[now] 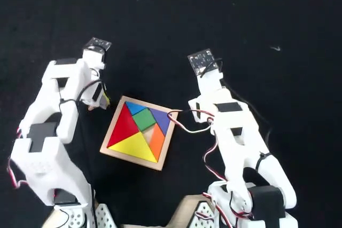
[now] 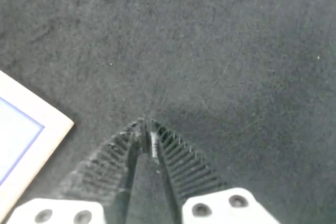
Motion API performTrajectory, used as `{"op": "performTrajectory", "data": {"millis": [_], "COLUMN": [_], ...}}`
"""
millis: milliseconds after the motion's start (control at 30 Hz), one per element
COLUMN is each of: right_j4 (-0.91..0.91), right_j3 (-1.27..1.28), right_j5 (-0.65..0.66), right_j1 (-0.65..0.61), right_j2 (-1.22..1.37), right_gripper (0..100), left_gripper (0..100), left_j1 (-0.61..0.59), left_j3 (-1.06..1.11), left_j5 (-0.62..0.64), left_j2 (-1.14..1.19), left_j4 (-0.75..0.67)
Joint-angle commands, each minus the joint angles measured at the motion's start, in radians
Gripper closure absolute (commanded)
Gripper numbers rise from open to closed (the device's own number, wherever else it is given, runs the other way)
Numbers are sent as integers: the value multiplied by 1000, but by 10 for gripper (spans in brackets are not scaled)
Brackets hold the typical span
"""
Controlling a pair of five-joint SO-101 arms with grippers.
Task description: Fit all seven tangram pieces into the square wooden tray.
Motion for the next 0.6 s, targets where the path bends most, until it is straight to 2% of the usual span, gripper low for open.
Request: {"op": "performTrajectory", "data": {"millis": [0,367,567], "right_j4": [-21,-21,-21], "right_j3": [-5,-5,-5], "right_j5": [-8,-8,-8], "right_j1": [15,17,17], "right_j2": [-36,-38,-38], "right_gripper": [987,987,987], "left_gripper": [798,798,798], "left_j1": [-16,-19,-97], "left_j3": [-117,-133,-186], "left_j5": [6,26,28], "left_j2": [52,34,32], "left_j4": [51,-8,17]}}
